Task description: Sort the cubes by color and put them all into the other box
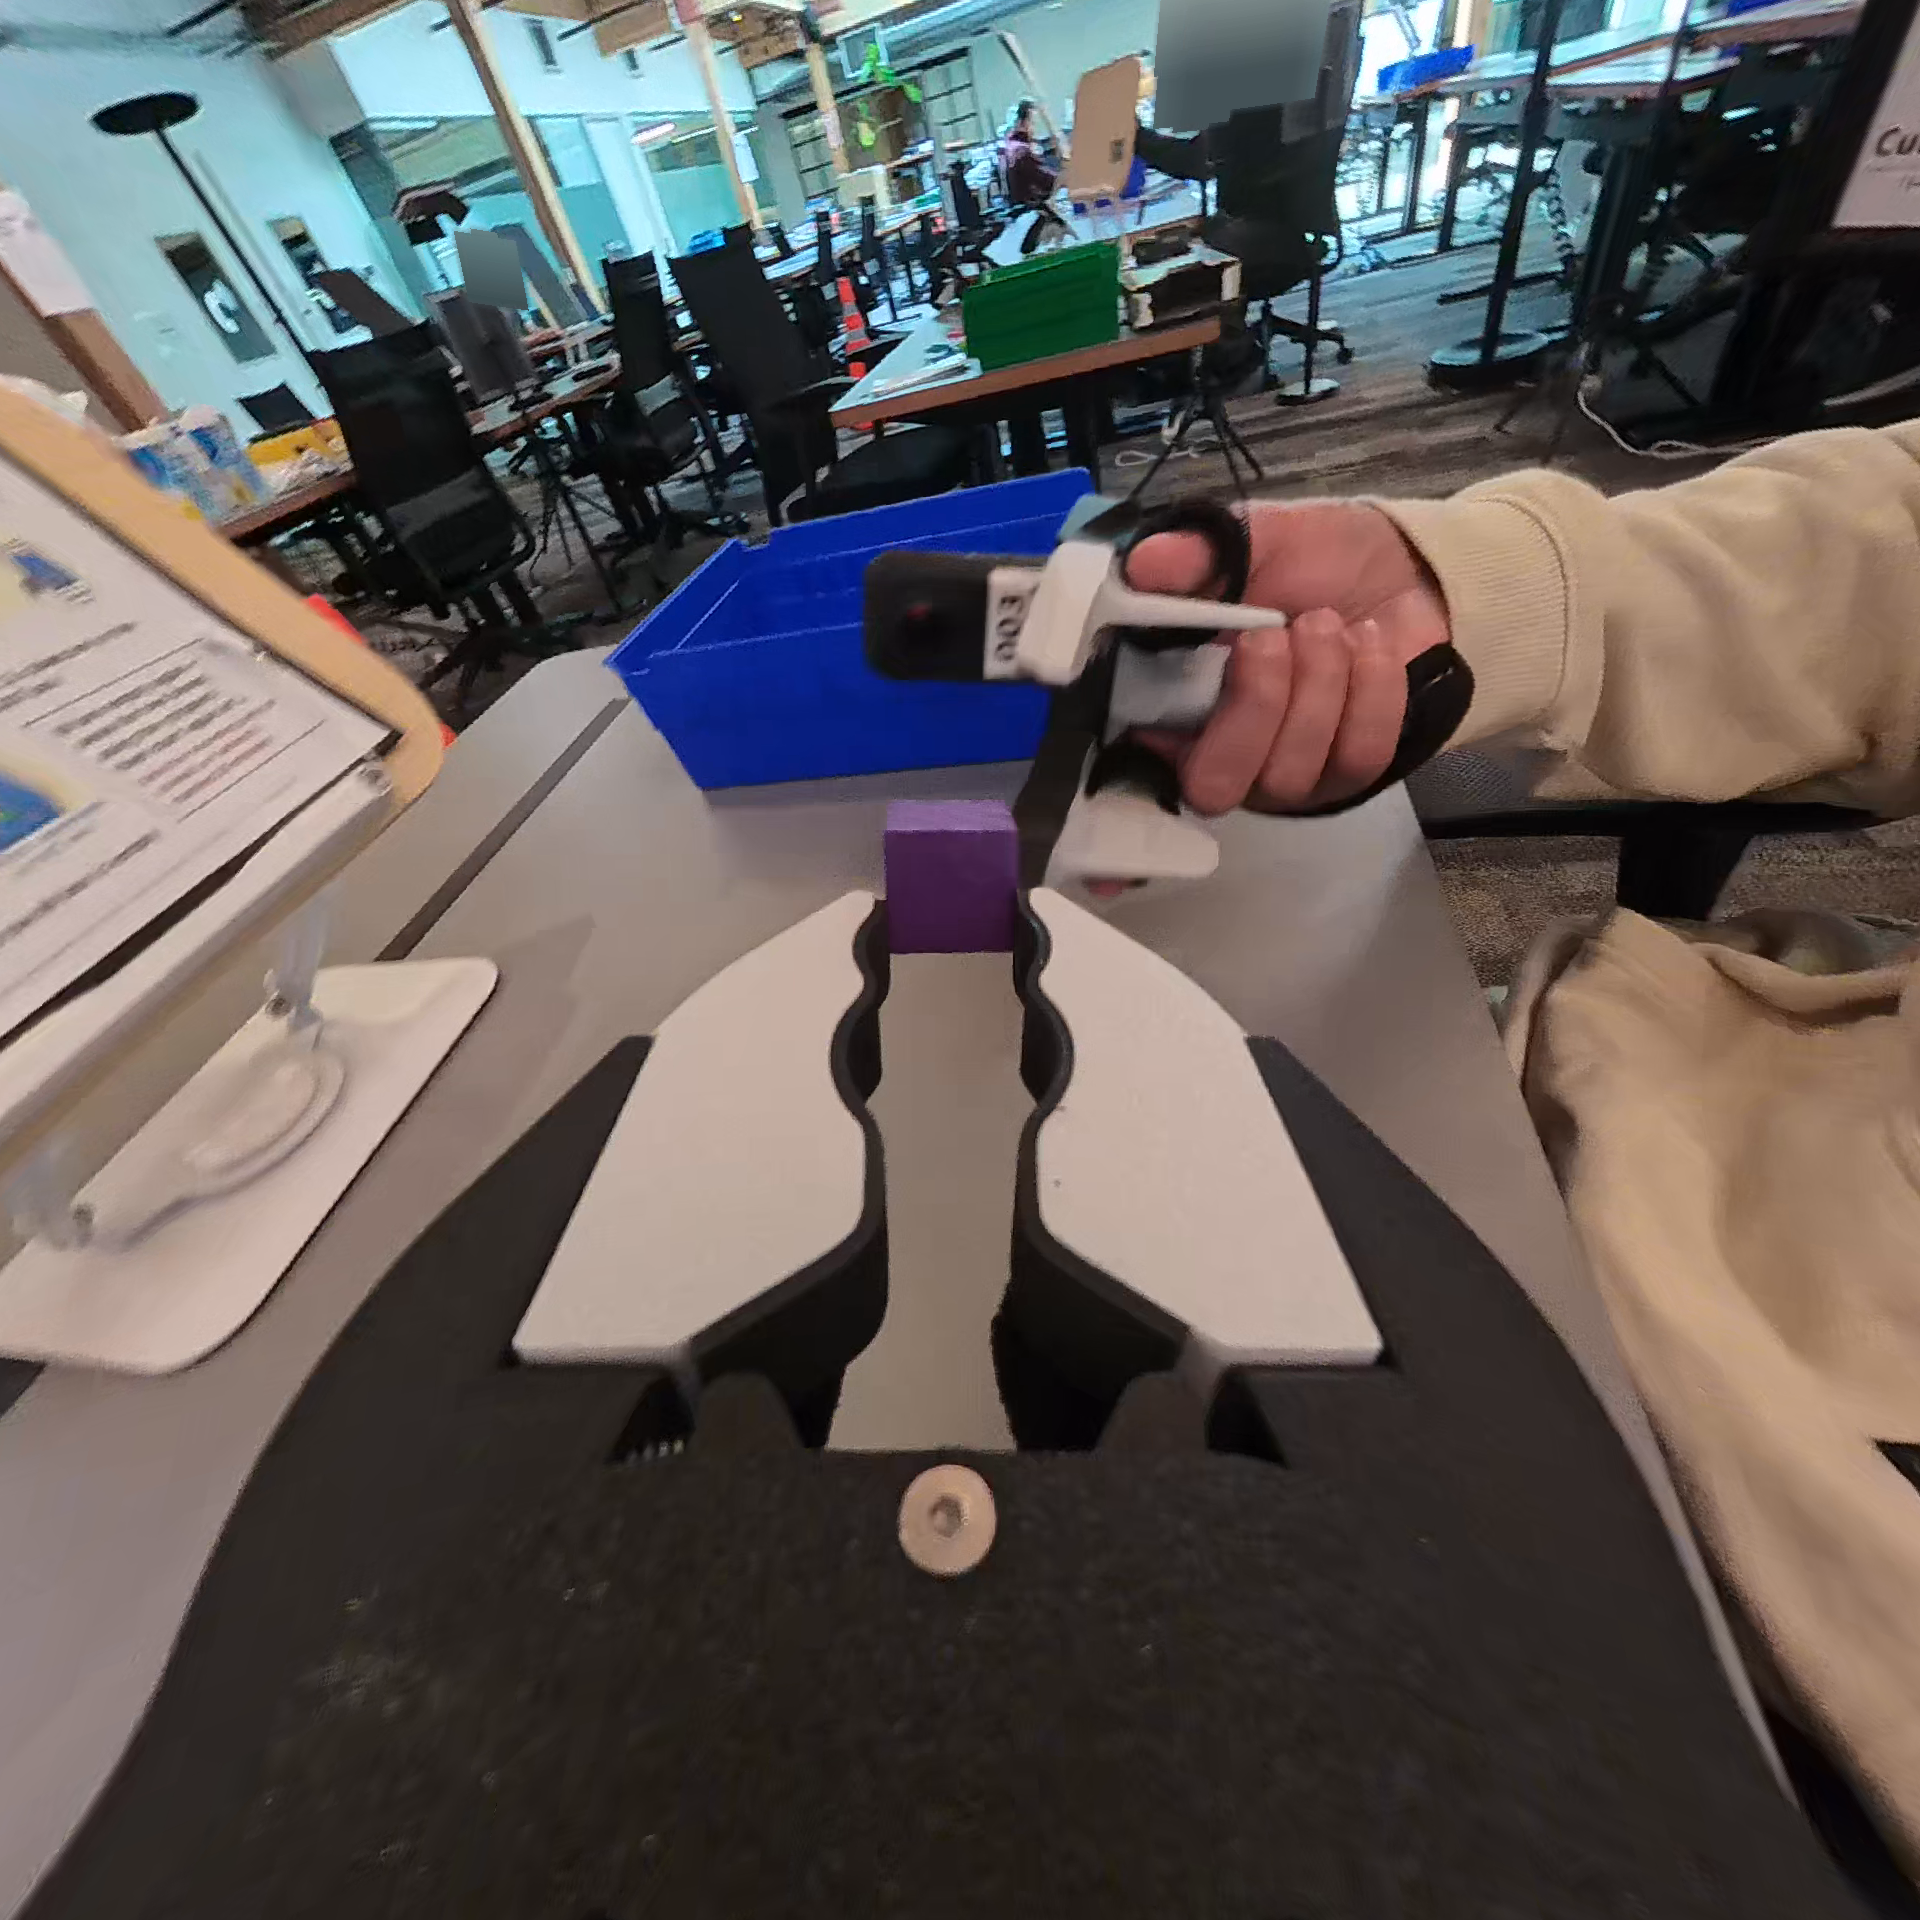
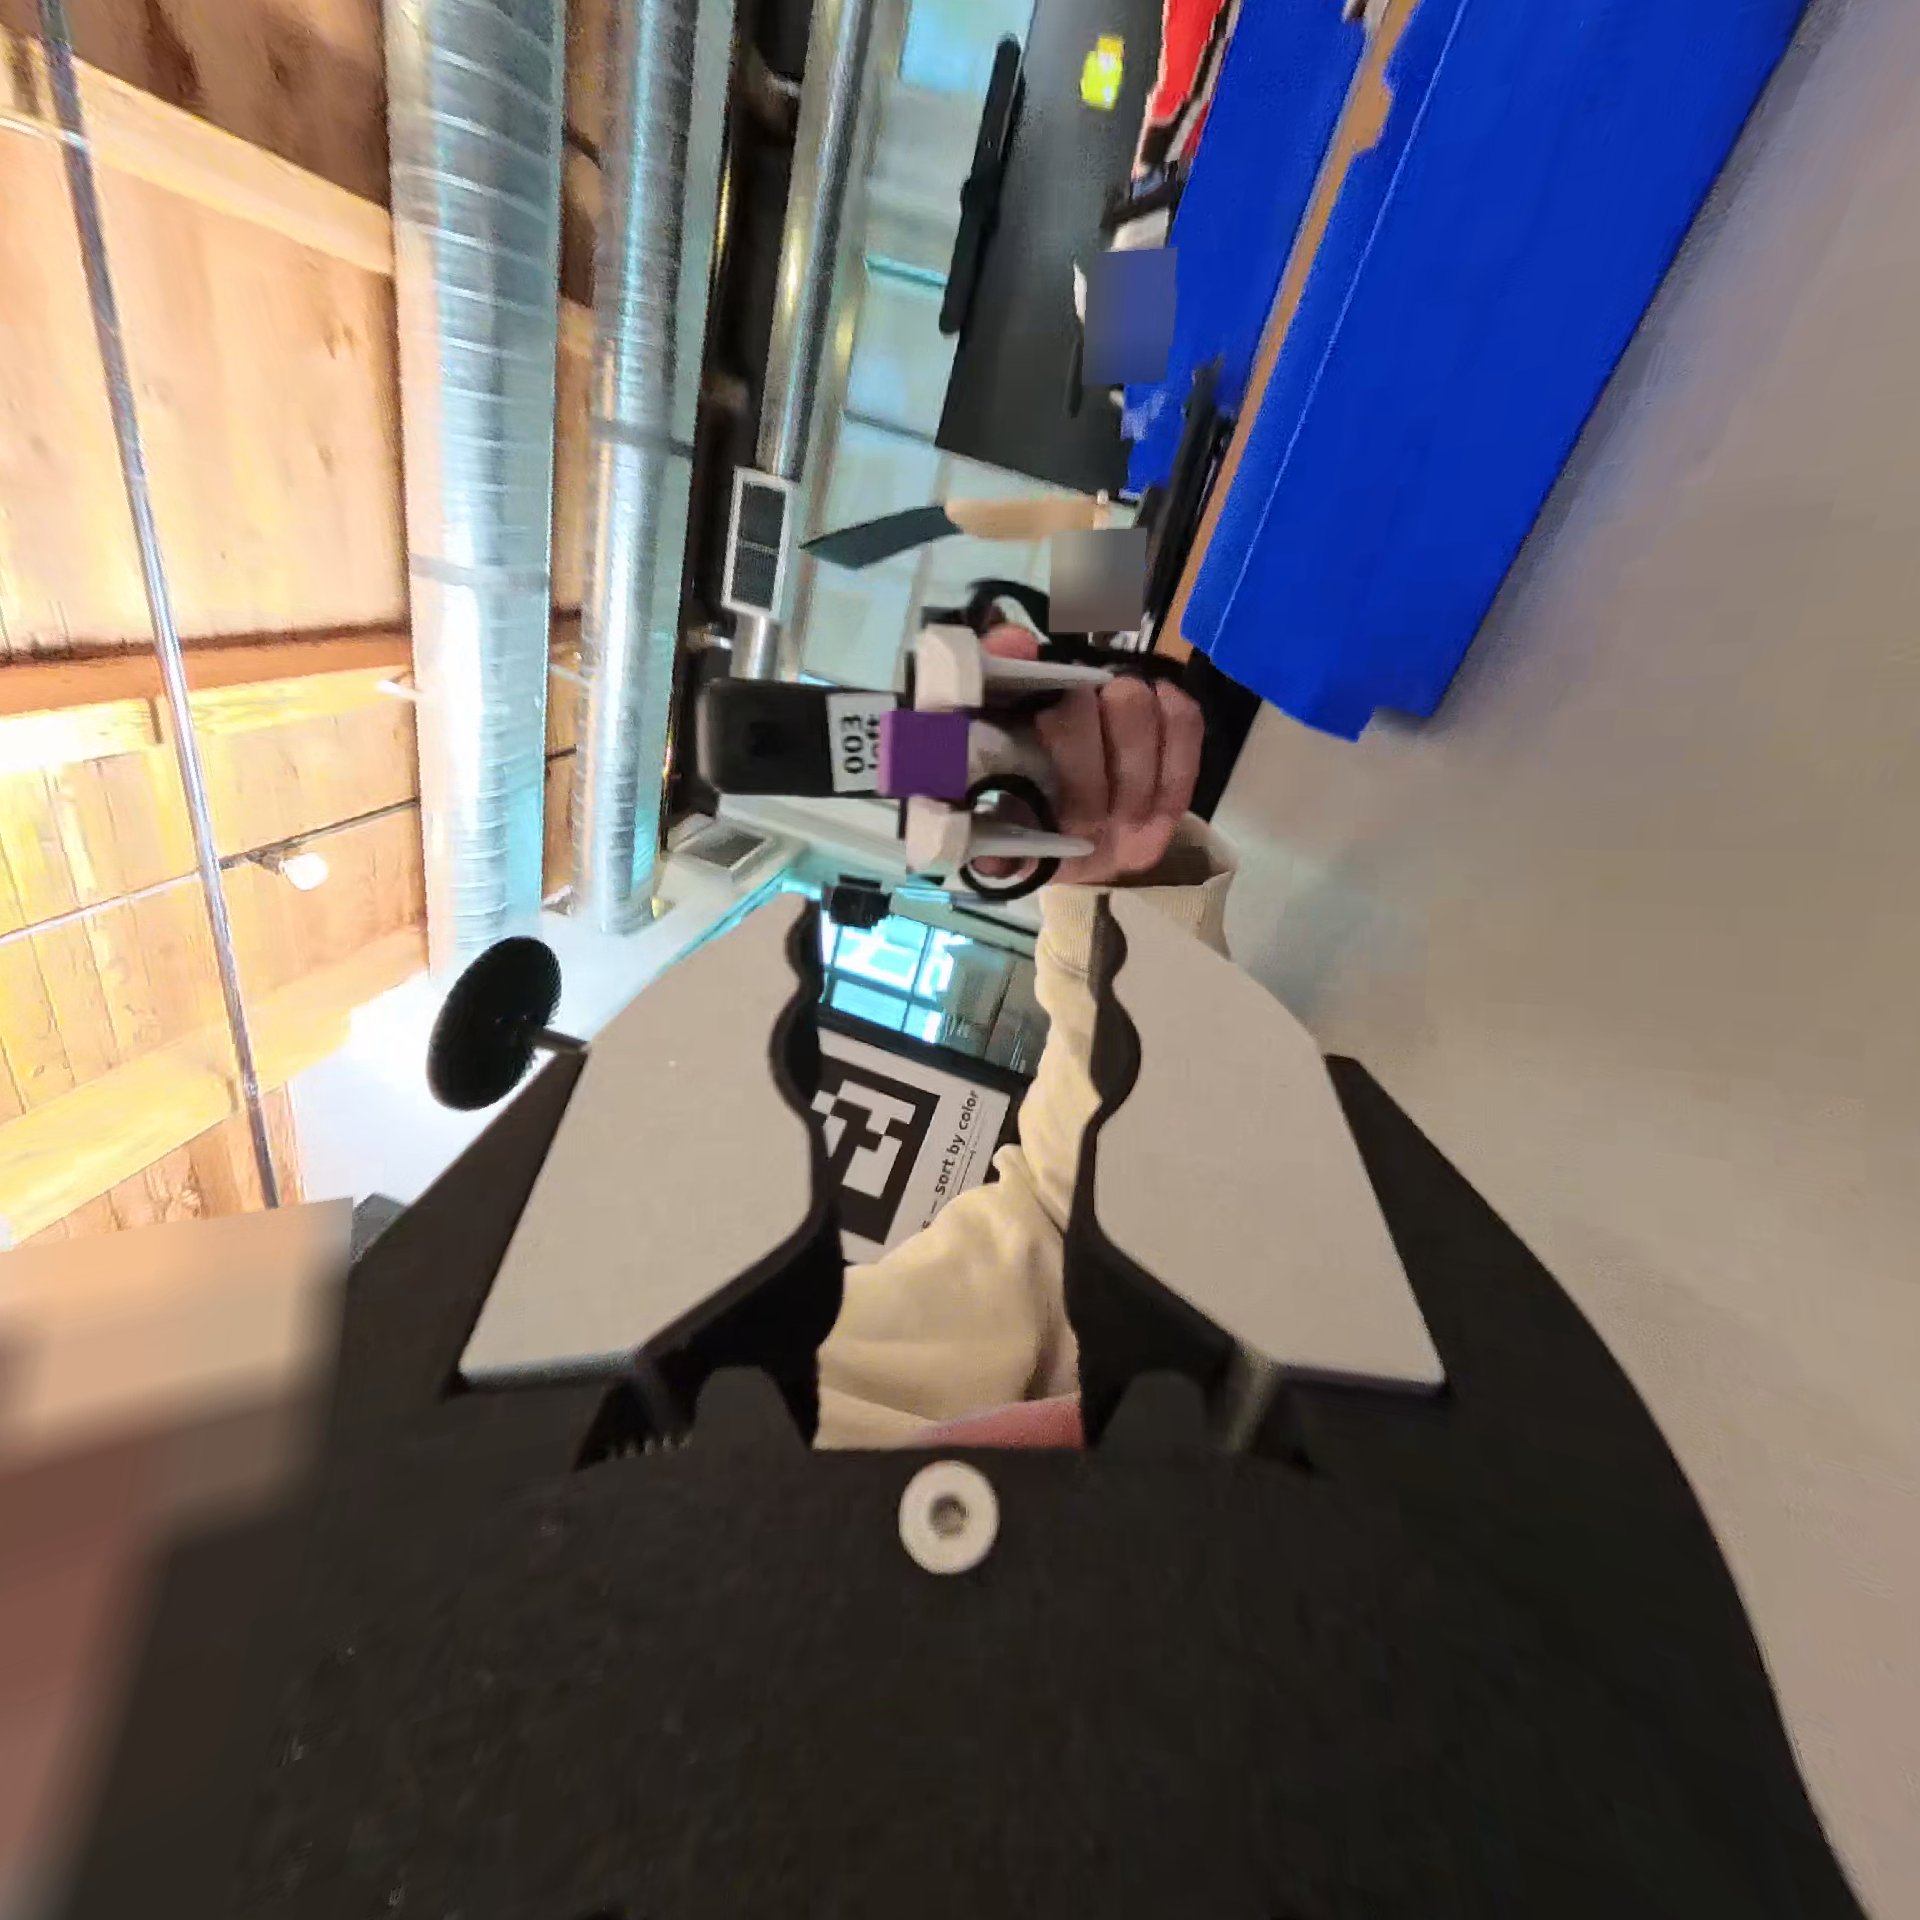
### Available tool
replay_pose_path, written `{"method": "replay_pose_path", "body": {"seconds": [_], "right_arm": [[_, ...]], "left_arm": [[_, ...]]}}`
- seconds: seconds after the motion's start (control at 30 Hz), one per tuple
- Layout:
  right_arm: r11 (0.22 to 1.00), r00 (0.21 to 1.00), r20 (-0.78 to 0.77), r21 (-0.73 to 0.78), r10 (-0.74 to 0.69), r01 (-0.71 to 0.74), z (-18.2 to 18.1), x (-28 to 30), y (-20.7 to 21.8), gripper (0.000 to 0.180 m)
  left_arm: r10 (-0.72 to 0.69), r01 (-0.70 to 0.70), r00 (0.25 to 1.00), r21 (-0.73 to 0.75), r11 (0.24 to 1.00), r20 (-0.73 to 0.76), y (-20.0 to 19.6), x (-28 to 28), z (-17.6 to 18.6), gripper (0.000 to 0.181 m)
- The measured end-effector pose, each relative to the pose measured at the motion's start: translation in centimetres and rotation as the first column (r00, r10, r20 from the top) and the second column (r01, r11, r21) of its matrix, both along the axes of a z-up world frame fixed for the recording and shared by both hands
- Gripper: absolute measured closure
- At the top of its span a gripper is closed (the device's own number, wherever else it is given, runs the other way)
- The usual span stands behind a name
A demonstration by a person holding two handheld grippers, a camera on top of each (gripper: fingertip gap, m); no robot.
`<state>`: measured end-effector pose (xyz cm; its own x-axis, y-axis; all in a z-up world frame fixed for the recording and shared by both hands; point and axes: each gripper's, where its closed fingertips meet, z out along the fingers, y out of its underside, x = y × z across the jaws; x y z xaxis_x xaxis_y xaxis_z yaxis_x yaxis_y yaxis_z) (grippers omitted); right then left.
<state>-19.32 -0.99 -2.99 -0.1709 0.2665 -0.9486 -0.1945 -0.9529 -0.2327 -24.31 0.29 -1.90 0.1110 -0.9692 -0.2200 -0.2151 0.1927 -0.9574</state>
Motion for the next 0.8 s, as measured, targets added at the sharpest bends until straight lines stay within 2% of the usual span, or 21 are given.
{"method": "replay_pose_path", "body": {"seconds": [0.1,0.27,0.33,0.37,0.43,0.47,0.53,0.6,0.63,0.7,0.77,0.8], "right_arm": [[0.999,0.997,-0.06,-0.024,0.044,-0.045,0.8,-1.5,0.8,0.13],[0.998,0.995,-0.095,-0.042,0.042,-0.046,0.0,-1.3,1.7,0.13],[0.998,0.996,-0.075,-0.023,0.053,-0.055,-0.7,-1.2,1.5,0.141],[0.998,0.993,-0.104,-0.011,0.056,-0.057,-0.5,-1.0,1.4,0.158],[0.999,0.996,-0.079,-0.01,0.049,-0.05,-1.1,-0.9,1.4,0.158],[1.0,0.997,-0.066,-0.002,0.028,-0.029,-1.4,-0.7,1.5,0.158],[1.0,0.998,-0.071,0.022,-0.002,0.004,-1.4,0.2,1.6,0.158],[0.997,0.998,-0.045,0.068,-0.041,0.044,-1.4,1.5,1.4,0.158],[0.993,0.998,-0.03,0.102,-0.055,0.057,-1.3,2.2,1.0,0.158],[0.972,0.991,0.062,0.213,-0.119,0.103,-1.7,3.6,0.0,0.158],[0.914,0.956,0.187,0.378,-0.227,0.144,-2.6,5.1,-1.0,0.158],[0.869,0.912,0.258,0.462,-0.32,0.174,-3.4,6.1,-1.1,0.158]], "left_arm": [[-0.04,0.04,0.999,0.009,0.999,-0.009,0.4,3.0,-0.4,0.159],[-0.081,0.08,0.995,-0.014,0.997,-0.053,0.6,5.3,-2.5,0.159],[-0.069,0.068,0.995,-0.011,0.998,-0.074,0.9,5.7,-3.1,0.159],[-0.076,0.074,0.994,-0.024,0.997,-0.085,0.8,5.8,-3.5,0.159],[-0.066,0.06,0.992,-0.062,0.996,-0.107,0.7,5.8,-4.1,0.158],[-0.048,0.037,0.991,-0.087,0.996,-0.127,0.6,5.7,-4.5,0.154],[-0.034,0.012,0.985,-0.135,0.991,-0.166,-0.3,5.0,-5.3,0.126],[0.001,-0.024,0.991,-0.173,0.985,-0.131,-1.9,3.8,-5.2,0.119],[0.042,-0.059,0.995,-0.21,0.976,-0.085,-2.7,3.2,-5.0,0.121],[0.303,-0.293,0.953,-0.324,0.899,-0.021,-2.2,0.9,-5.2,0.125],[0.576,-0.539,0.816,-0.423,0.728,-0.049,-1.7,-2.4,-7.0,0.126],[0.639,-0.605,0.764,-0.431,0.669,-0.081,-1.9,-3.8,-7.8,0.125]]}}
